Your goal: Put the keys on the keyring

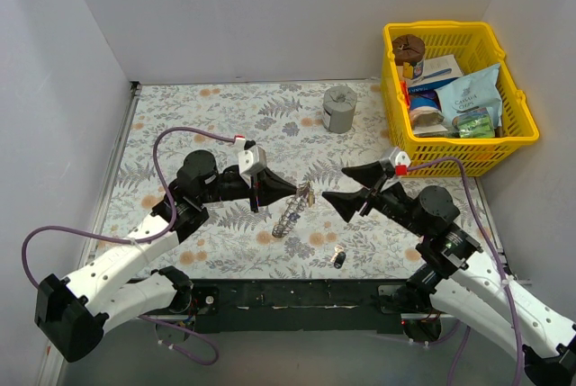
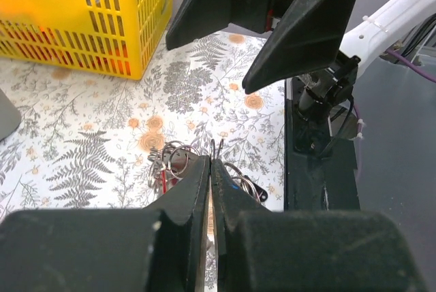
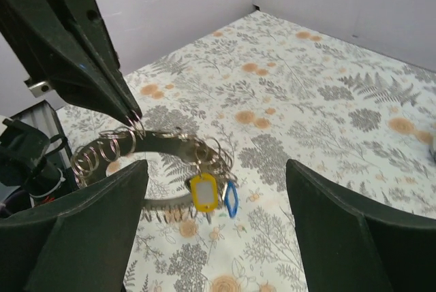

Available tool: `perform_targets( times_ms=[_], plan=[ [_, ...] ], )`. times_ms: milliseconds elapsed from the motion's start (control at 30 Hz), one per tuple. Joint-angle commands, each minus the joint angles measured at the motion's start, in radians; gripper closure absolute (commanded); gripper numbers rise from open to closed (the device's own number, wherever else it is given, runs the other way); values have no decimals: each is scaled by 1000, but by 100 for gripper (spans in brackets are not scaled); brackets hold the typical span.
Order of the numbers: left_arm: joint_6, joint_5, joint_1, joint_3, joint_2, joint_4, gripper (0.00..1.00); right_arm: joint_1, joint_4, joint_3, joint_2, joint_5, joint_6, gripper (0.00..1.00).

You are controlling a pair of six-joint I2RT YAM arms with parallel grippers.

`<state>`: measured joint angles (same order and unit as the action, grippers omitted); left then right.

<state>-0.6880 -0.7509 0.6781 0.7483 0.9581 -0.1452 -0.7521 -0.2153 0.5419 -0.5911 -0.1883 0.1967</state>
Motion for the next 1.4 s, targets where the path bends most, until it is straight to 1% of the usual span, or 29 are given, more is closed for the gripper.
perform_targets(
  times_ms=[0,167,300,467,600,667,733,767,933,1133,1167,1233,1267,1333,1367],
  plan=[
    [16,35,5,-20,-56,-13,100,7,106,-31,60,134,32,11],
    [4,39,5,-32,-59,-34,100,7,191,-26,82,181,46,7],
    [-5,47,5,-32,-61,-45,100,8,249,22,56,178,30,6],
    [-12,64,5,-47,-67,-47,100,7,347,76,-41,176,18,5],
    [-5,82,5,-52,-73,-27,100,7,444,121,-117,184,50,5],
    [-1,88,5,-53,-78,-16,100,5,482,148,-162,243,76,5],
    [2,99,5,-59,-87,-13,100,0,539,170,-208,266,93,5],
    [2,105,5,-63,-88,-11,100,-4,559,194,-226,291,110,7],
    [4,119,5,-81,-97,-11,100,-78,694,245,-353,380,139,9],
    [5,127,5,-78,-99,-8,100,-177,769,263,-511,434,196,18],
    [7,127,5,-78,-101,-7,100,-185,772,260,-530,440,211,23],
    [8,130,5,-79,-101,-8,100,-194,778,257,-576,434,217,28],
    [8,131,5,-79,-101,-7,100,-196,780,256,-590,435,227,35],
    [5,128,5,-79,-99,-5,100,-201,775,248,-622,428,231,36],
    [4,128,5,-79,-99,-7,100,-202,772,245,-631,411,231,41]
  ],
)
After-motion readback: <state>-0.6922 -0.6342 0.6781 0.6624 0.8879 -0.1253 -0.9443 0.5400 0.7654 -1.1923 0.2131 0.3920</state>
